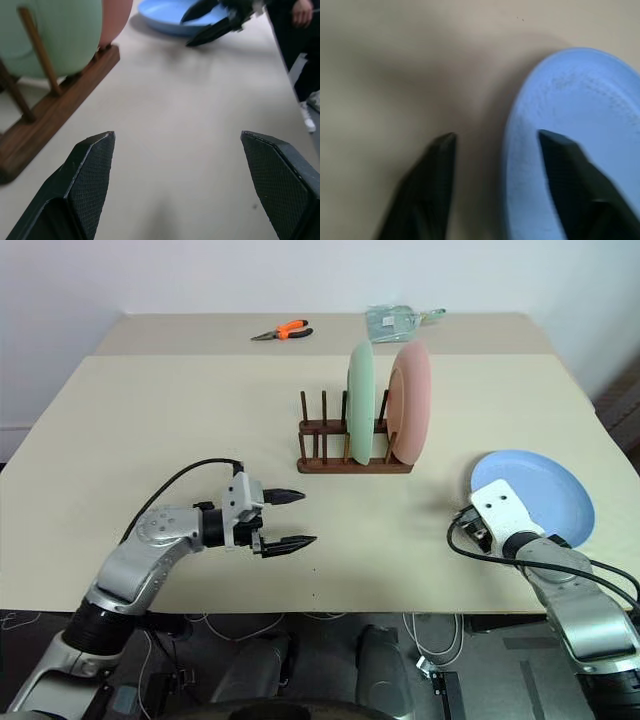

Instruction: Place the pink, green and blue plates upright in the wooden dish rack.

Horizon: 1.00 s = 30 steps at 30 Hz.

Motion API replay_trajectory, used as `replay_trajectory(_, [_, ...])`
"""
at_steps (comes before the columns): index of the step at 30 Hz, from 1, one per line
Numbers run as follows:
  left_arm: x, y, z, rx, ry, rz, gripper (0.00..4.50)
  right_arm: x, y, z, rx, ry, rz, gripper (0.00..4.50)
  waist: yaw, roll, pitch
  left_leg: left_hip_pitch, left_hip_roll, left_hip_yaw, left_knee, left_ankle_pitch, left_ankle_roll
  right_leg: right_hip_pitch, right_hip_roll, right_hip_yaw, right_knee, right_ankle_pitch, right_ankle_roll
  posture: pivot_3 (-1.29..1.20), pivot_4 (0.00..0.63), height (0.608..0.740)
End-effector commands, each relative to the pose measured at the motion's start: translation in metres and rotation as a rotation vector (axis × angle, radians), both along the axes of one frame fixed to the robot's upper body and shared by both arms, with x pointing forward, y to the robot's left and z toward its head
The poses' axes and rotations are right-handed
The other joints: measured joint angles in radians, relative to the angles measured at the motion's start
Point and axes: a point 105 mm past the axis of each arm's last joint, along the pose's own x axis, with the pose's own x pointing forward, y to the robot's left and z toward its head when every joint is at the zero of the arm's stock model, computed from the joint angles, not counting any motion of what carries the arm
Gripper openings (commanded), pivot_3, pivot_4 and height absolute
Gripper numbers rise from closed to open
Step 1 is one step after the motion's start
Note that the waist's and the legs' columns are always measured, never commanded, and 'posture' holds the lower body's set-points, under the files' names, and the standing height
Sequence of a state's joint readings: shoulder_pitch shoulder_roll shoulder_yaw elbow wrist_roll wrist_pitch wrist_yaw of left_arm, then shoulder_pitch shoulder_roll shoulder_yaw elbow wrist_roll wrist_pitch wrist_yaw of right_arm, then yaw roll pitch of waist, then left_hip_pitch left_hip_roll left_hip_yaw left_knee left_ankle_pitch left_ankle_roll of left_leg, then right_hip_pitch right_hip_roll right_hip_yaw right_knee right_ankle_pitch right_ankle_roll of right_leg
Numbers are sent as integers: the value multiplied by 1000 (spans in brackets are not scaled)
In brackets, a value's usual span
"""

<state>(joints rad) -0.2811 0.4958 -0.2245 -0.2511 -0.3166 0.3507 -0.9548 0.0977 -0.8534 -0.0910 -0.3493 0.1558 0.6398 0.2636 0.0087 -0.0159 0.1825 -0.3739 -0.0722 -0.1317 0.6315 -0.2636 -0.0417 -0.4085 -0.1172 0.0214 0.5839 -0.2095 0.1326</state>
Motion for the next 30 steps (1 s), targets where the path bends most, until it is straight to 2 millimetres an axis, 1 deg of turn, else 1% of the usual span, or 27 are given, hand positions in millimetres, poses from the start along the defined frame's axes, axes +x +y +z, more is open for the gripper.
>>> replay_trajectory(1, [-7, -7, 4, -3, -22, -33, 4153, 5, -12, 10, -59, -42, -45, 652, 3, 0, 0, 0, 0, 0, 0, 0, 0, 0, 0, 0, 0, 0, 0, 0, 150, 740])
replay_trajectory(2, [-7, -7, 4, 0, -22, -33, 4153, 8, -12, 14, -65, -61, -44, 212, 3, 0, 0, 0, 0, 0, 0, 0, 0, 0, 0, 0, 0, 0, 0, 0, 150, 740])
replay_trajectory(3, [-7, -7, 3, 3, -22, -31, 4153, 11, -10, 19, -67, -85, -42, 61, 3, 0, 0, 0, 0, 0, 0, 0, 0, 0, 0, 0, 0, 0, 0, 0, 150, 740])
replay_trajectory(6, [-1, -4, 2, 8, -38, 2, 4153, 24, -2, 52, -101, -250, -4, 61, 1, 0, 0, 0, 0, 0, 0, 0, 0, 0, 1, 0, 0, 0, 0, 0, 150, 740])
replay_trajectory(7, [1, -3, 2, 7, -43, 16, 4153, 28, 0, 66, -124, -323, 1, 61, 1, 0, 0, 0, 0, 0, 0, 0, 0, 0, 1, 0, 0, 0, 0, 0, 150, 740])
replay_trajectory(9, [7, 0, 2, -4, -54, 57, 4153, 36, 7, 114, -181, -541, 28, 61, 0, 1, 1, 0, 0, 0, 0, 0, 0, 0, 1, 0, 0, 0, 0, 0, 150, 740])
replay_trajectory(10, [9, 3, 1, -6, -59, 79, 4153, 38, 14, 139, -163, -648, 54, 61, 0, 2, 1, 0, 0, 0, 0, 0, 0, 0, 1, 0, 0, 0, 0, 0, 150, 740])
replay_trajectory(11, [11, 5, -1, -3, -65, 98, 4153, 38, 23, 164, -113, -744, 85, 61, -1, 2, 1, 0, 0, 1, 0, 0, 0, 0, 1, 0, 0, 0, 1, 0, 150, 740])
replay_trajectory(12, [12, 8, -2, -3, -73, 117, 4153, 37, 34, 187, -1, -829, 124, 61, -2, 2, 1, 0, 0, 1, 0, 0, 0, 0, 1, 0, 0, 0, 1, 0, 150, 740])
replay_trajectory(13, [14, 11, -3, -6, -80, 134, 4153, 34, 44, 204, 125, -887, 166, 61, -3, 2, 1, 1, 0, 0, 0, 0, 0, 0, 1, 0, 0, 0, 1, 0, 150, 740])
replay_trajectory(15, [18, 16, -4, -13, -91, 175, 4153, 28, 65, 231, 365, -946, 283, 61, -3, 2, 1, 1, 1, -1, -2, 0, 0, 0, 2, 0, 0, 2, -1, 0, 150, 740])
replay_trajectory(16, [22, 22, -4, -16, -104, 207, 4153, 22, 84, 244, 519, -940, 390, 61, -3, 1, 1, 1, 1, -3, -2, 0, 0, 0, 3, -1, 0, 4, 0, 0, 150, 740])
replay_trajectory(18, [31, 34, -5, -15, -131, 280, 4153, 4, 127, 262, 778, -870, 647, 61, -2, 2, 1, 0, 2, -4, -2, 0, 0, 0, 3, -2, 0, 4, 0, 0, 150, 740])
replay_trajectory(20, [39, 46, -6, -14, -151, 334, 4153, -13, 160, 272, 995, -774, 836, 61, -1, 2, 1, 0, 2, -5, -2, 0, 0, 0, 3, -2, 0, 4, -1, 0, 150, 740])
replay_trajectory(21, [42, 50, -5, -19, -155, 354, 4153, -16, 171, 274, 1083, -729, 880, 61, -2, 2, 1, 0, 2, -5, -2, 0, 0, 0, 3, -2, 0, 4, -1, 0, 150, 740])
replay_trajectory(23, [48, 61, -1, -25, -174, 395, 4153, -16, 194, 273, 1255, -620, 924, 61, -2, 2, 1, 0, 2, -7, -2, 0, 0, 0, 3, -2, 0, 4, -1, 0, 150, 740])
replay_trajectory(26, [53, 73, 5, -32, -193, 441, 4153, -3, 226, 262, 1425, -466, 876, 61, -4, 2, 1, 0, 1, -7, -2, 0, 0, -1, 3, -2, 1, 4, -1, 0, 150, 740])
replay_trajectory(28, [54, 78, 10, -37, -205, 460, 4153, 7, 238, 252, 1485, -397, 805, 61, -5, 2, 1, 0, 1, -7, -2, 0, 0, -2, 3, -2, 2, 4, 0, 0, 150, 740])
replay_trajectory(30, [53, 81, 14, -40, -211, 473, 4153, 17, 245, 241, 1507, -351, 736, 61, -5, 2, 1, 0, 0, -6, -2, 0, 0, -3, 3, -2, 3, 4, 0, 0, 150, 740])
